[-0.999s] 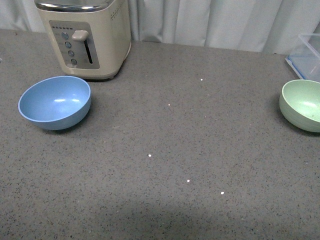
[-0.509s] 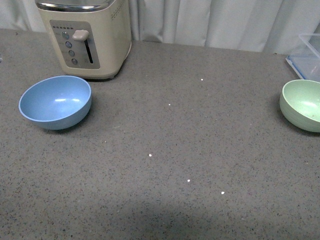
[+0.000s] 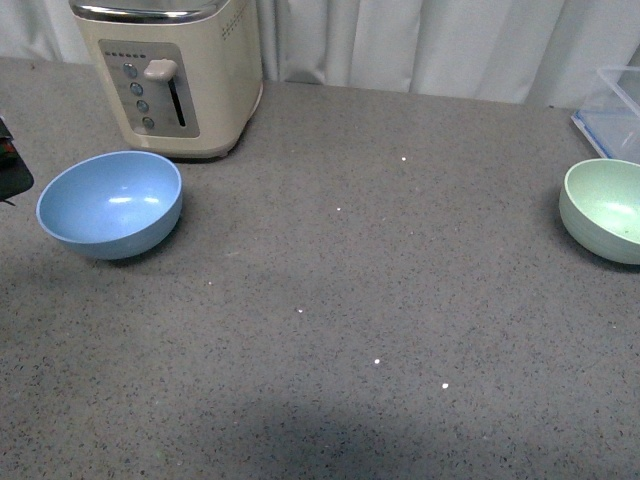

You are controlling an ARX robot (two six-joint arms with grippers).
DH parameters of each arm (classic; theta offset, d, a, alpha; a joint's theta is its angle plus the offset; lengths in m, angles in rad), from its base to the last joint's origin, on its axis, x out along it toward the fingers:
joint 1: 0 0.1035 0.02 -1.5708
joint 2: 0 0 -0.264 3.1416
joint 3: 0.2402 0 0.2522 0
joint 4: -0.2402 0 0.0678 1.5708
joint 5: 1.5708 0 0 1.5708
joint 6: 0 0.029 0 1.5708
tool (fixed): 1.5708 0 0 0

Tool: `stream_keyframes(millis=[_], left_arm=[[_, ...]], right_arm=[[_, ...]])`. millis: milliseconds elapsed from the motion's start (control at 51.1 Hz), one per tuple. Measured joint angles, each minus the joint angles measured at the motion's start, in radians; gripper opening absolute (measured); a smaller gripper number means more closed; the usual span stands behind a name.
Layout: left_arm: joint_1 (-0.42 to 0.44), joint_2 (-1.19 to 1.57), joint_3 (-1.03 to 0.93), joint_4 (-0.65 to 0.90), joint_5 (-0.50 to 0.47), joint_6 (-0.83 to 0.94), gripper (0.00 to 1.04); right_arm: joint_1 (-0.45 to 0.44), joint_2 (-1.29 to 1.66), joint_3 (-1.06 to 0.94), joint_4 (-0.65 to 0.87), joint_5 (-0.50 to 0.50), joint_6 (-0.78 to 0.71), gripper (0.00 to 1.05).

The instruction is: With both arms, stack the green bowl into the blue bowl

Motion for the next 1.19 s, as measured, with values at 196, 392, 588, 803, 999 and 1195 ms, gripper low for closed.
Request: stream_keyframes(millis=[196,392,588,803,999,1195], left_arm=[[0.003,0.158,0.158,-0.076,-0.010,-0.011,0.98],[0.014,0.295,0.281,-0.134,-0.042,-0.007,0.98],[0.022,0.377,0.357,-0.179,-0.053,-0.011,0.98],[0.019,0.458,0.444,-0.271,-0.032,-0.048,0.98],[0.019,0.490,0.474,-0.300,-0.027,-0.073,0.98],[0.023,0.510,0.496,-0.301,-0.003,-0.101,0.73]], right_arm=[[0.000,0.000,0.000,0.000,0.000,0.000,0.96],[0.000,0.000,0.000,0.000,0.000,0.000,0.96],[0.000,0.000,0.000,0.000,0.000,0.000,0.96],[0.000,0.000,0.000,0.000,0.000,0.000,0.96],[0.000,0.000,0.000,0.000,0.000,0.000,0.96],[0.000,0.000,0.000,0.000,0.000,0.000,0.96]])
